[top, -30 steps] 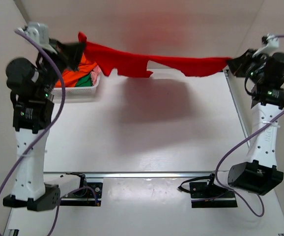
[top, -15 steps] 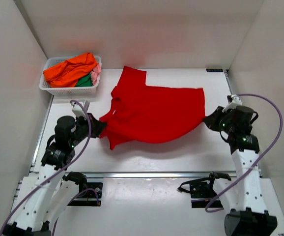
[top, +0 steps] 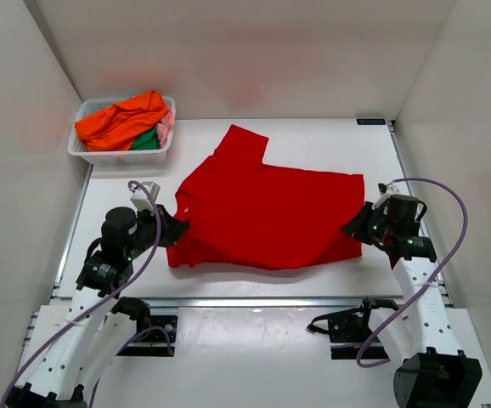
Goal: Fold and stack the t-shirts
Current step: Flatten out the tshirt, then grap the side of the flattened tshirt closest away from the robot with both arms
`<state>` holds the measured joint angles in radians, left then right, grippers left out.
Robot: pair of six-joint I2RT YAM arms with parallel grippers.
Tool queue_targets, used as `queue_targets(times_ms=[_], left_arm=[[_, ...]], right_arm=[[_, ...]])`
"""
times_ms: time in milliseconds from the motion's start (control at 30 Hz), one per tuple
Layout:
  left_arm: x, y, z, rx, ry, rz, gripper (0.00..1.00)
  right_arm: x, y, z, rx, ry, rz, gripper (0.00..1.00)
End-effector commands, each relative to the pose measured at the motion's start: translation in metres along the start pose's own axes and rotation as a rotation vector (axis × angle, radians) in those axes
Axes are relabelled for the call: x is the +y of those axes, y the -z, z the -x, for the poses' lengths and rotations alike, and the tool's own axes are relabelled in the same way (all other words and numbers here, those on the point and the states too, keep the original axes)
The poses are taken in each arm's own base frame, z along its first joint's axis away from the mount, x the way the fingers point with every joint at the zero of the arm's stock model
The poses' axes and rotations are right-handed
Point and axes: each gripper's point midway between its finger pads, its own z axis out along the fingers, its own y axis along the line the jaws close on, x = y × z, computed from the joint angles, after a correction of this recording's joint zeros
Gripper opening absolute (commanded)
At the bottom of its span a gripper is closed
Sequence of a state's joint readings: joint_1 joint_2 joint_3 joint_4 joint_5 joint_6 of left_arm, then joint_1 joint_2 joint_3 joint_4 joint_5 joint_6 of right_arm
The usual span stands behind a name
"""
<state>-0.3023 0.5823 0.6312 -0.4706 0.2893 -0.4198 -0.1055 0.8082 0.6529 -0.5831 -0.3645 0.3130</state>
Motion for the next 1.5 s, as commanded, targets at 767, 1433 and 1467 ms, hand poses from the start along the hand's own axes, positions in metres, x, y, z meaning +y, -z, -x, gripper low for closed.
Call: queue_targets(times_ms=[767, 1433, 1467], left_arm=[[0.001, -0.006, 0.005, 0.008, -0.044, -0.023, 0.00], [0.004, -0.015, 0.036, -0.042, -0.036, 0.002, 0.00], [0.003, -0.018, 0.039, -0.044, -0.037, -0.004, 0.00]], right_arm=[[-0.034, 0.074, -0.076, 0.065, -0.303, -0.289, 0.00], [-0.030, 0.084, -0.091, 0.167, -0.258, -0.282, 0.00], [-0.031, 0.081, -0.094, 0.187, -0.266, -0.289, 0.00]])
